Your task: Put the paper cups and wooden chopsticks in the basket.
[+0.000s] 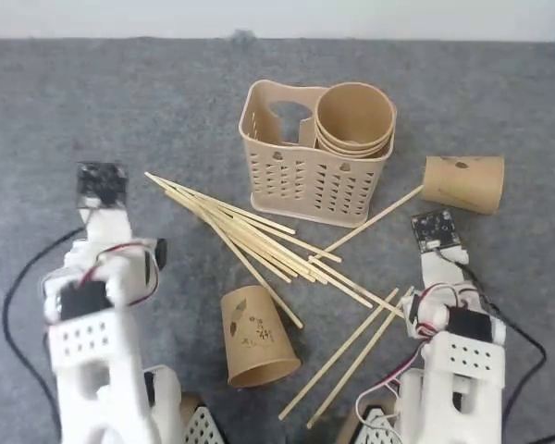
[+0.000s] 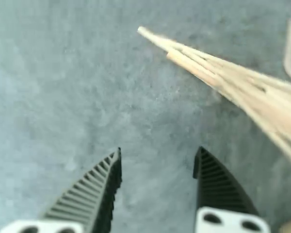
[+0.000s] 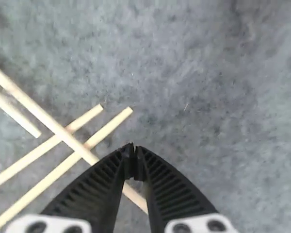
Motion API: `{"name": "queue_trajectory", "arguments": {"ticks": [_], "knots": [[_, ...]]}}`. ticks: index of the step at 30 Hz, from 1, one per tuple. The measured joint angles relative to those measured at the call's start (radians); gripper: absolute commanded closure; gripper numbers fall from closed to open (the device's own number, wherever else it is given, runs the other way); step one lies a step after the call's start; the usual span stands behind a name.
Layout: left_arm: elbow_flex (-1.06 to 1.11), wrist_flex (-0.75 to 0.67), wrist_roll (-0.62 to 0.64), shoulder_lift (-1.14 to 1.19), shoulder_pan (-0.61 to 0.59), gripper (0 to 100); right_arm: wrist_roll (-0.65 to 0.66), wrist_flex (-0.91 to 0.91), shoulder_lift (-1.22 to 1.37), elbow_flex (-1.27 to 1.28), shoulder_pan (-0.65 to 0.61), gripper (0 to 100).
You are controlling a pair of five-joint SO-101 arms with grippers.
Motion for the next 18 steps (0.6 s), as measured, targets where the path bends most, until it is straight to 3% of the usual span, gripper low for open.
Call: {"name": "queue_trajectory", "arguments": {"ticks": [6,10,18], "knots": [[-0.038,0.313,-0.339,-0.296,0.011,77,-0.002,-0.006,0.008,0.011,-0.003,99.0],[-0.107,0.585,-0.591,-0.295,0.155,82,-0.002,-0.009,0.008,0.012,-0.003,99.0],[-0.169,0.686,-0.802,-0.141,0.413,84,0.012,-0.012,0.008,0.012,-0.003,99.0]]}}
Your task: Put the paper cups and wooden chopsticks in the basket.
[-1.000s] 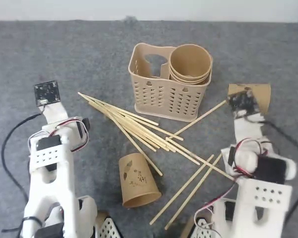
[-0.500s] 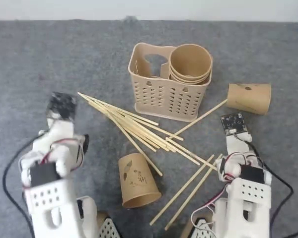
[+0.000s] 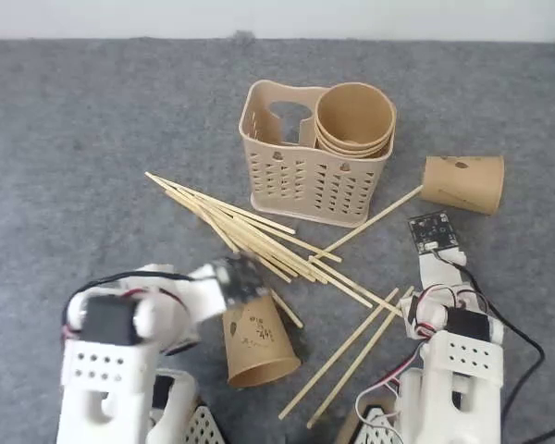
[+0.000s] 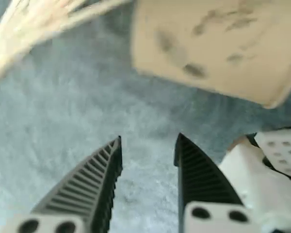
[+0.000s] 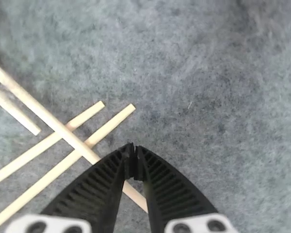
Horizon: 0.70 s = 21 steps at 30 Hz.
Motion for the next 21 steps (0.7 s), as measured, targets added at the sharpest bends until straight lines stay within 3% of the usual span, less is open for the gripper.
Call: {"name": "queue_trajectory", "arguments": {"ticks": [4,13,21], "knots": [[0.000,0.000,-0.005,-0.020,0.167,90,0.005,-0.008,0.000,0.000,0.000,99.0],[0.005,-0.077,0.358,-0.239,0.562,92,0.006,-0.028,0.000,0.000,0.000,99.0],[0.028,-0.107,0.423,-0.272,0.528,93,0.006,-0.043,0.000,0.000,0.000,99.0]]}}
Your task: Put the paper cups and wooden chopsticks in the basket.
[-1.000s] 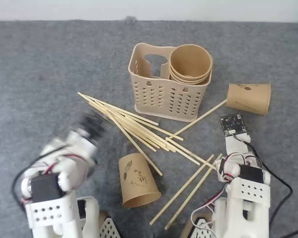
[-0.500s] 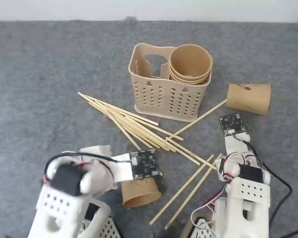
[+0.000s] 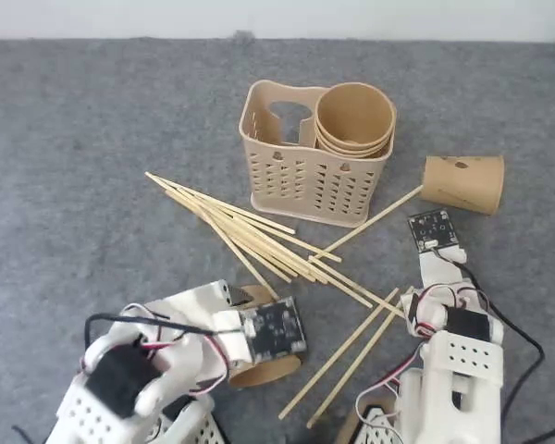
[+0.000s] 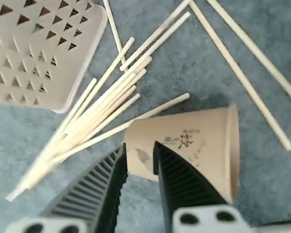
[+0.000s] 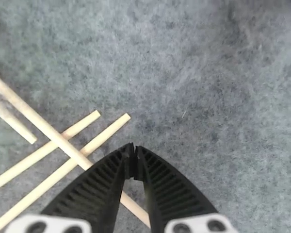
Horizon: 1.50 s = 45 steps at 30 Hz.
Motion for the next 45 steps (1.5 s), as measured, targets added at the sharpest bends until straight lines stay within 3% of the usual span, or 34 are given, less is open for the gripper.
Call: {"name": "queue_trajectory", "arguments": {"ticks": [4,14,20,27,39,42,45], "knots": [[0.077,-0.089,0.120,0.086,-0.015,93,0.000,0.000,0.000,0.000,0.000,99.0],[0.106,-0.377,0.244,0.491,-0.109,93,0.000,0.000,0.000,0.000,0.000,99.0],[0.133,-0.476,0.261,0.531,-0.278,93,0.000,0.000,0.000,0.000,0.000,99.0],[0.213,-0.591,0.265,0.548,-0.391,93,0.000,0.000,0.000,0.000,0.000,99.0],[0.219,-0.815,0.264,0.738,-0.709,93,0.000,0.000,0.000,0.000,0.000,99.0],[0.178,-0.810,0.264,0.801,-0.764,91,0.000,0.000,0.000,0.000,0.000,99.0],[0.069,-0.709,0.267,0.822,-0.784,91,0.000,0.000,0.000,0.000,0.000,99.0]]}}
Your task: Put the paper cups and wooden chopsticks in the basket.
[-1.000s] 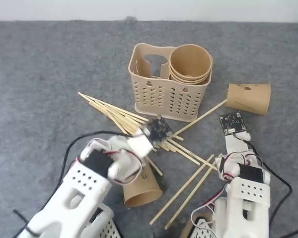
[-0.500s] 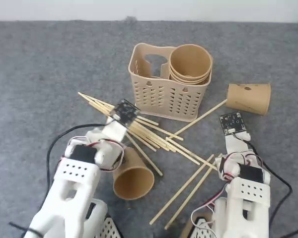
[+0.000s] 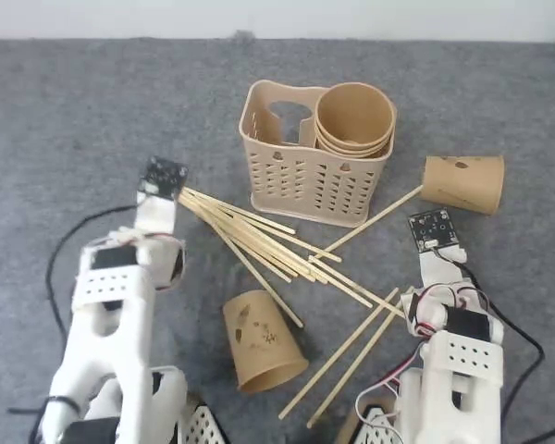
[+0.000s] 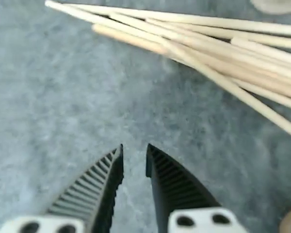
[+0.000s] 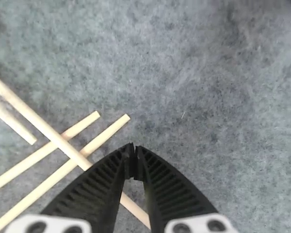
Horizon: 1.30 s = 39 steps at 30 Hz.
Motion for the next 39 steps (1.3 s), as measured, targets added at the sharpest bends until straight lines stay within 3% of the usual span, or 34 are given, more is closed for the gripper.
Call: {"name": "queue_trajectory", "arguments": {"ticks": [6,9,12,17,22,28,32,39], "knots": [[-0.241,0.370,-0.026,-0.015,0.041,95,0.000,0.000,0.000,0.000,0.000,99.0],[-0.296,0.557,-0.072,-0.094,0.141,99,0.000,0.000,0.000,0.000,0.000,99.0],[-0.299,0.626,-0.080,-0.207,0.250,99,0.000,0.000,0.000,0.000,0.000,99.0],[-0.203,0.634,-0.078,-0.399,0.382,99,0.000,0.000,0.000,0.000,0.000,99.0],[-0.124,0.634,-0.083,-0.428,0.500,99,0.000,0.000,0.000,0.000,0.000,99.0],[-0.123,0.617,-0.077,-0.305,0.626,99,0.000,0.000,0.000,0.000,0.000,99.0],[-0.123,0.534,-0.014,-0.189,0.717,99,0.000,0.000,0.000,0.000,0.000,99.0],[-0.123,0.322,0.074,-0.011,0.715,99,0.000,0.000,0.000,0.000,0.000,99.0]]}}
